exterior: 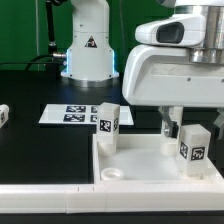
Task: Assemble square table
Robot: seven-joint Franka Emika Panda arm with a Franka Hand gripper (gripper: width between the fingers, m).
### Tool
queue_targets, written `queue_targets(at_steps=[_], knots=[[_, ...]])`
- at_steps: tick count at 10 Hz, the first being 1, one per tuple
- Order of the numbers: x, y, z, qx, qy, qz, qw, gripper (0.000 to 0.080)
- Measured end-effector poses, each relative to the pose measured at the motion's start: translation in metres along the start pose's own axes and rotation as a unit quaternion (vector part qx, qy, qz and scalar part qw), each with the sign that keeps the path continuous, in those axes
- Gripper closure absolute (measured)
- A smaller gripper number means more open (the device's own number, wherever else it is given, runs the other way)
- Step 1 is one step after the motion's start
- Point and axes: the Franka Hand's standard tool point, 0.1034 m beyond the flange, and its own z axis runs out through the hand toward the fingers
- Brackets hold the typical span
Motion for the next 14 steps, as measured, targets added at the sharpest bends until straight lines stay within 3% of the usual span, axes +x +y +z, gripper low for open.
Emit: queue_targets(at_steps=[1, 2, 4, 7, 11, 14], knots=[[0.0001, 0.0000, -0.0001, 0.000, 0.000, 0.003, 1.000, 0.0408], [0.0001, -0.0001, -0.0001, 0.000, 0.000, 0.014, 1.000, 0.0512], [0.0001, 0.0001, 0.0000, 0.002, 0.001, 0.054, 0.999, 0.0512], [0.0003, 0.0007, 0.0002, 0.005, 0.001, 0.211, 0.978, 0.0512], [-0.0003, 0.0036, 0.0003, 0.013, -0.007, 0.433, 0.901, 0.0512], [-0.0019, 0.0021, 0.0009, 0.014, -0.022, 0.588, 0.809, 0.0512]])
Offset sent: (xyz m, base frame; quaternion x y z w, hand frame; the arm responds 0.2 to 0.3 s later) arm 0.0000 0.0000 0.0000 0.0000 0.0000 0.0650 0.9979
